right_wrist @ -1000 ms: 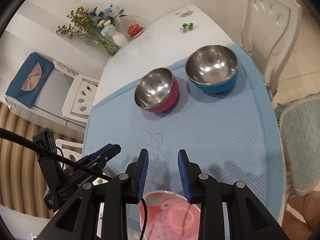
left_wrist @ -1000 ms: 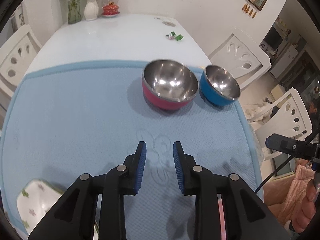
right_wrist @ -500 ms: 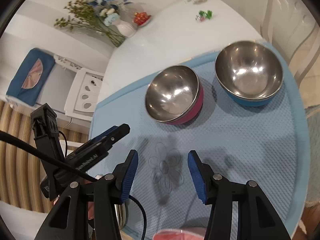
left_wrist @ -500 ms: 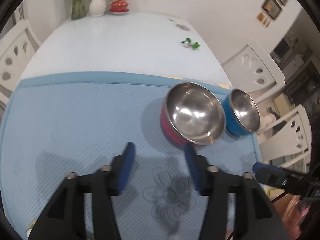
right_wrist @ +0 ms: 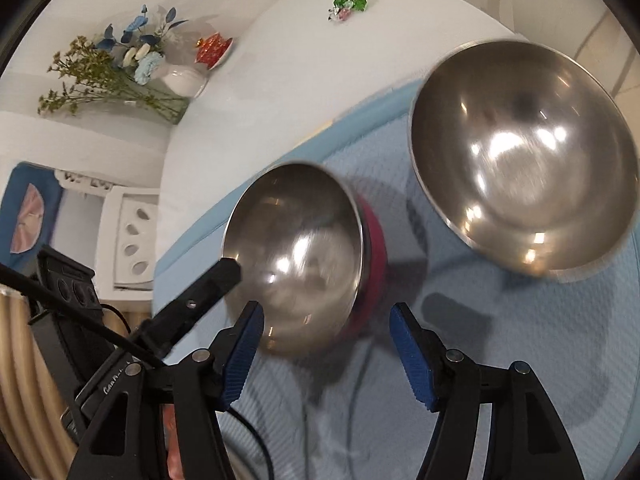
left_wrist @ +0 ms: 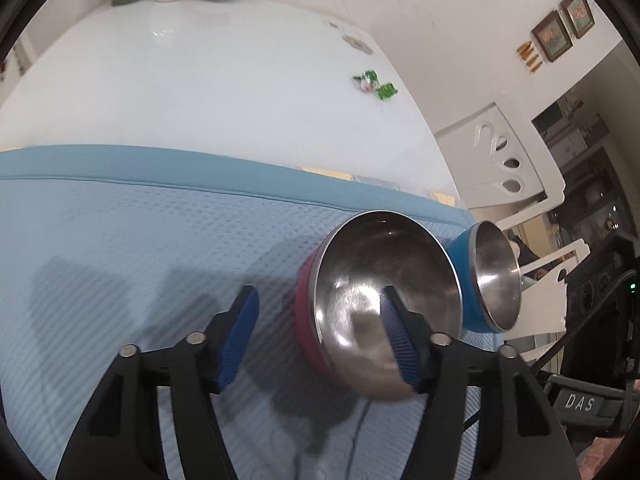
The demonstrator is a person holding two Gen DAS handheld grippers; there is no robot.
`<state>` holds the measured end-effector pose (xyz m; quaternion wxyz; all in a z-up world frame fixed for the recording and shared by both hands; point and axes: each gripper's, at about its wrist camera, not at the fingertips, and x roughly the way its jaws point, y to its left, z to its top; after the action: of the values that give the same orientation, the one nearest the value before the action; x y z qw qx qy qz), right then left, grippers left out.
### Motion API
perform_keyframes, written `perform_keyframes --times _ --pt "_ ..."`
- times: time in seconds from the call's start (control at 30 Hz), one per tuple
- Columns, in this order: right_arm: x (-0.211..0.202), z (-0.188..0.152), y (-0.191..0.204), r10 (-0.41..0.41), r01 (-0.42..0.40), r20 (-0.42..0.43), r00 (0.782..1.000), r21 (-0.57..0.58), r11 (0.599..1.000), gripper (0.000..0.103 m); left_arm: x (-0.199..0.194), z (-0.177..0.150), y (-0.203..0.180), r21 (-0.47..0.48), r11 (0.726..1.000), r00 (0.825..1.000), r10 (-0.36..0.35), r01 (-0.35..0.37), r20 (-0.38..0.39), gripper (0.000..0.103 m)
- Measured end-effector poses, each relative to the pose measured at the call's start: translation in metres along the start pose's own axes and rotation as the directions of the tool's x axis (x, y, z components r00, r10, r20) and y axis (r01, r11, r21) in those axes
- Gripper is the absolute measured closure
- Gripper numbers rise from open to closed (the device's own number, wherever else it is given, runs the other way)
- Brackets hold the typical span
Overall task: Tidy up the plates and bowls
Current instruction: 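Close the left gripper on the steel bowl rim and lift it, then carry the pink steel bowl with the left gripper over the pink bowl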
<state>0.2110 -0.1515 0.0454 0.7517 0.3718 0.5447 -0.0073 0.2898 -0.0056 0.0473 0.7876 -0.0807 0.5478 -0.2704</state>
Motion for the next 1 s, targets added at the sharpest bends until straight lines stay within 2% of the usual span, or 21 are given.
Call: perform_keyframes --times 0.07,0.17,0.27,0.43,0.6,0.67,0.73,0.83,1.0 --pt "0.005 0.003 0.0 -0.017 0.018 0.009 1.0 -0.018 1.0 0.041 0.008 0.002 0.0 0.008 1.0 1.0 -0.011 0.011 -0.013 0.058" --pt "0.013 0.003 0.002 -0.042 0.042 0.016 0.999 -0.043 0.998 0.044 0.017 0.002 0.001 0.001 1.0 1.0 -0.01 0.01 -0.017 0.079" --pt "0.017 0.001 0.004 -0.077 0.08 0.04 0.996 -0.07 0.994 0.047 0.02 0.002 0.005 -0.002 1.0 1.0 -0.008 0.008 -0.009 0.086" --pt "0.019 -0.003 0.008 -0.16 0.167 0.063 0.985 -0.13 0.977 0.068 0.018 0.0 0.005 0.008 1.0 1.0 -0.006 0.006 -0.002 0.086" --pt "-0.01 -0.013 0.024 -0.199 0.221 0.129 0.971 -0.192 0.956 0.068 -0.007 -0.013 -0.009 0.05 0.999 1.0 -0.013 0.011 0.025 0.086" --pt "-0.031 -0.022 0.036 -0.189 0.225 0.172 0.967 -0.222 0.949 0.068 -0.022 -0.022 -0.016 0.061 0.998 0.999 -0.014 0.013 0.029 0.086" --pt "-0.055 -0.034 0.045 -0.173 0.229 0.215 0.961 -0.269 0.936 0.068 -0.037 -0.03 -0.019 0.048 0.998 0.998 -0.046 0.044 0.038 0.086" --pt "-0.079 -0.049 0.053 -0.148 0.214 0.227 0.963 -0.3 0.93 0.068 -0.065 -0.047 -0.027 0.032 0.997 0.995 -0.076 0.074 0.06 0.086" --pt "-0.125 -0.082 0.051 -0.122 0.199 0.246 0.962 -0.318 0.927 0.067 -0.108 -0.077 -0.054 0.078 0.994 0.992 -0.081 0.073 0.099 0.086"
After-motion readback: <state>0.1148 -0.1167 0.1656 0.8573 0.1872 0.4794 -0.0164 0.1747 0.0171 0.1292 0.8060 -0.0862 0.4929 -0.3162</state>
